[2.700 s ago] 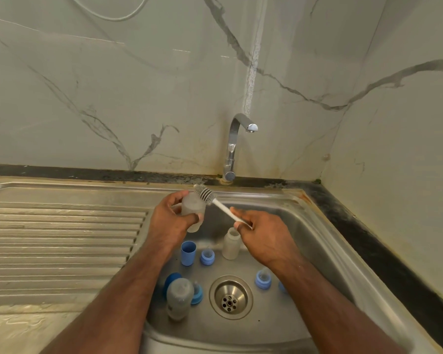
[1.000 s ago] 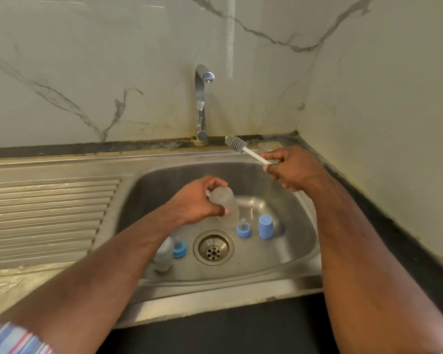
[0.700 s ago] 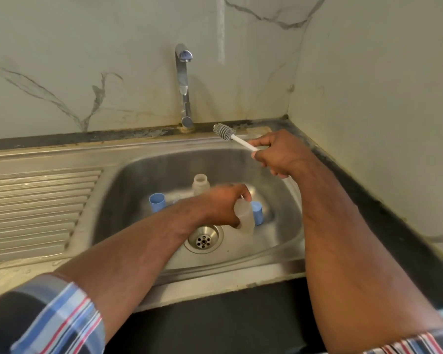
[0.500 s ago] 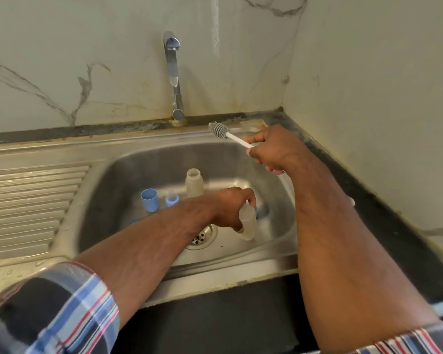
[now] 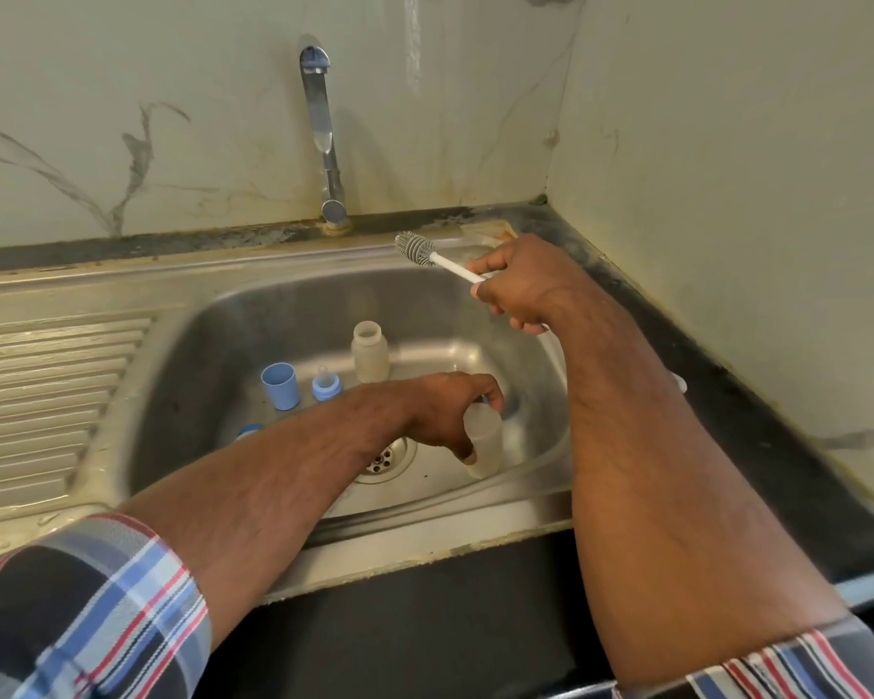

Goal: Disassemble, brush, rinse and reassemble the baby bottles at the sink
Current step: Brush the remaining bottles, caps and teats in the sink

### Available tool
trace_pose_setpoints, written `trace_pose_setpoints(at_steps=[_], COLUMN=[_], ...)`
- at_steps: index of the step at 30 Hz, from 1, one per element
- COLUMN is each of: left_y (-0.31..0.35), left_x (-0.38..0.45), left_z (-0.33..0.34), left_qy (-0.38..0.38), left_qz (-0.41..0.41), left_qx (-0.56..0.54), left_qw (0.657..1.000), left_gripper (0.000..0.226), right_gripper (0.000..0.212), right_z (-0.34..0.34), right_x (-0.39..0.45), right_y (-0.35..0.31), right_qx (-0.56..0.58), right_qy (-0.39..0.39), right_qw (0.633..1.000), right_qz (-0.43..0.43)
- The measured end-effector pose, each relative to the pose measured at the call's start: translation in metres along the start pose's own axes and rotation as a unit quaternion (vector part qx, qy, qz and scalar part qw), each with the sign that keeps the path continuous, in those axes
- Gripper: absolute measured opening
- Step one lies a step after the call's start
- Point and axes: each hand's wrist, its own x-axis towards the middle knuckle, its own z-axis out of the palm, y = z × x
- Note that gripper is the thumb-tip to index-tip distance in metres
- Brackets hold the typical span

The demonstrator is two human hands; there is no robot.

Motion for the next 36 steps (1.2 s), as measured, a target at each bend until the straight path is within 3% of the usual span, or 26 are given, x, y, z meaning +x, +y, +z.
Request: trace_pose_setpoints(at_steps=[7, 11, 15, 21, 31, 36], left_y=[-0.003, 0.002, -0.001, 0.005, 0.011, 0.006], left_x=[-0.002, -0.007, 0.003, 0.033, 0.064, 0.066], left_z=[-0.004, -0.016, -0.028, -0.021, -0.01, -0.012], left_qy=[-0.018, 0.012, 0.096, 0.085, 0.051, 0.088], left_qz=[-0.013, -0.028, -0.061, -0.086, -0.088, -0.095], left_qx=[-0.057, -0.143, -0.045, 0.068, 0.058, 0.029], left_qw=[0.998, 0.989, 0.992, 0.99, 0.993, 0.991], left_gripper=[0.081, 0.06, 0.032, 0.047, 0.038, 0.046], right_gripper=[0.037, 0.037, 0.038, 0.034, 0.032, 0.034], right_z=[0.001, 0.003, 0.002, 0.004, 0.008, 0.009], right_x=[0.0, -0.001, -0.002, -0.002, 0.0, 0.003], right_y=[-0.001, -0.001, -0.001, -0.005, -0.005, -0.006], right_qx=[-0.001, -0.003, -0.013, -0.034, -0.029, -0.042], right_qy=[-0.006, -0.006, 0.007, -0.002, -0.016, -0.016], right_qw=[1.0, 1.0, 1.0, 0.999, 0.999, 0.999], right_qz=[0.002, 0.003, -0.005, -0.013, -0.014, -0.025])
